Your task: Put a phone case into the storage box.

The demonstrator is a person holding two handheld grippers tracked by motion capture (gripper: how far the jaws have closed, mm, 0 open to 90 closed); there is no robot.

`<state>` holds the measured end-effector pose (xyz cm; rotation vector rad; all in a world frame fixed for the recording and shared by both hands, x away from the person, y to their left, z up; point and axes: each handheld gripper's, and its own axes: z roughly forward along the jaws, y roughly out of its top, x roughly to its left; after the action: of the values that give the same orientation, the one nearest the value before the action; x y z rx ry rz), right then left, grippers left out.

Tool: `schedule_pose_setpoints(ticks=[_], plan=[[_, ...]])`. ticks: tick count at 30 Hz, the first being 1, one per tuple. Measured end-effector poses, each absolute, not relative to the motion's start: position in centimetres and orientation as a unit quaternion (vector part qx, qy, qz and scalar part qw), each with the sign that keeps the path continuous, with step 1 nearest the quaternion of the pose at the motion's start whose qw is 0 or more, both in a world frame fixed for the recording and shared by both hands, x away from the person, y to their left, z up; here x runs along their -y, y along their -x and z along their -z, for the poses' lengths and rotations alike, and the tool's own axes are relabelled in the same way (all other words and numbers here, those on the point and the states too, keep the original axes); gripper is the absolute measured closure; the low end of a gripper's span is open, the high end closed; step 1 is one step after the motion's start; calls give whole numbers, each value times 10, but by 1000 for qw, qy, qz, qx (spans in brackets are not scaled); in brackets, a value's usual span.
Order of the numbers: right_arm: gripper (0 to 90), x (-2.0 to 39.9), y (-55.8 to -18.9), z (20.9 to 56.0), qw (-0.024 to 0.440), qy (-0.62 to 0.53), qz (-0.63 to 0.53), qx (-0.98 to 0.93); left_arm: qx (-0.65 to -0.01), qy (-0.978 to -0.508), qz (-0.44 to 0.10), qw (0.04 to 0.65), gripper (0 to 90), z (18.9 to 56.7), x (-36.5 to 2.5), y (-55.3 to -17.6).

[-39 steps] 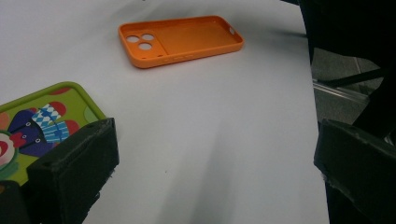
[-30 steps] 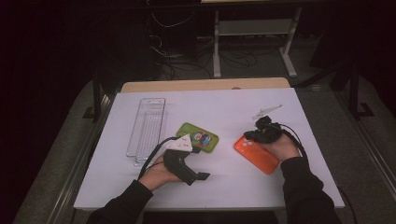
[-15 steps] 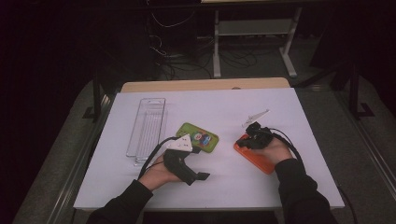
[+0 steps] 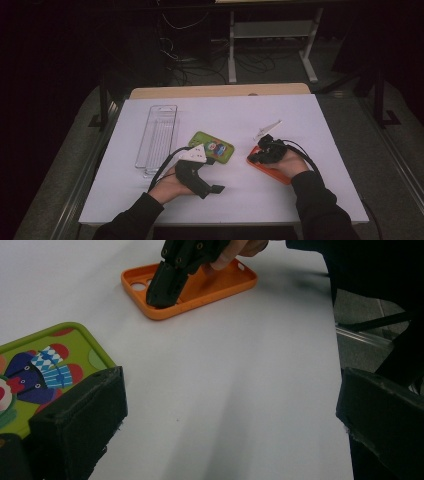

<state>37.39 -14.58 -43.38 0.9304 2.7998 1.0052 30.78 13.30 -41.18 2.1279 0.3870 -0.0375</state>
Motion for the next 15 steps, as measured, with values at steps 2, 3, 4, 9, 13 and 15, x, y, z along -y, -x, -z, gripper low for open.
schedule_pose_setpoints(ticks=[2, 3, 4, 9, 13, 15], plan=[[883, 143, -372, 434, 5, -293, -325, -899, -158, -868, 15, 470, 0, 412, -133, -308], [883, 141, -371, 433, 2, -287, -326, -900, -158, -869, 15, 469, 0, 412, -133, -308], [883, 139, -370, 433, -1, -283, -327, -902, -158, -869, 15, 470, 0, 412, -133, -308], [883, 129, -366, 432, -3, -258, -331, -908, -158, -869, 15, 469, 0, 411, -133, -308], [882, 126, -365, 431, 0, -253, -330, -909, -157, -869, 14, 470, 0, 412, -134, -308], [878, 129, -365, 428, 5, -260, -337, -905, -160, -868, 15, 470, 0, 412, -134, -308]])
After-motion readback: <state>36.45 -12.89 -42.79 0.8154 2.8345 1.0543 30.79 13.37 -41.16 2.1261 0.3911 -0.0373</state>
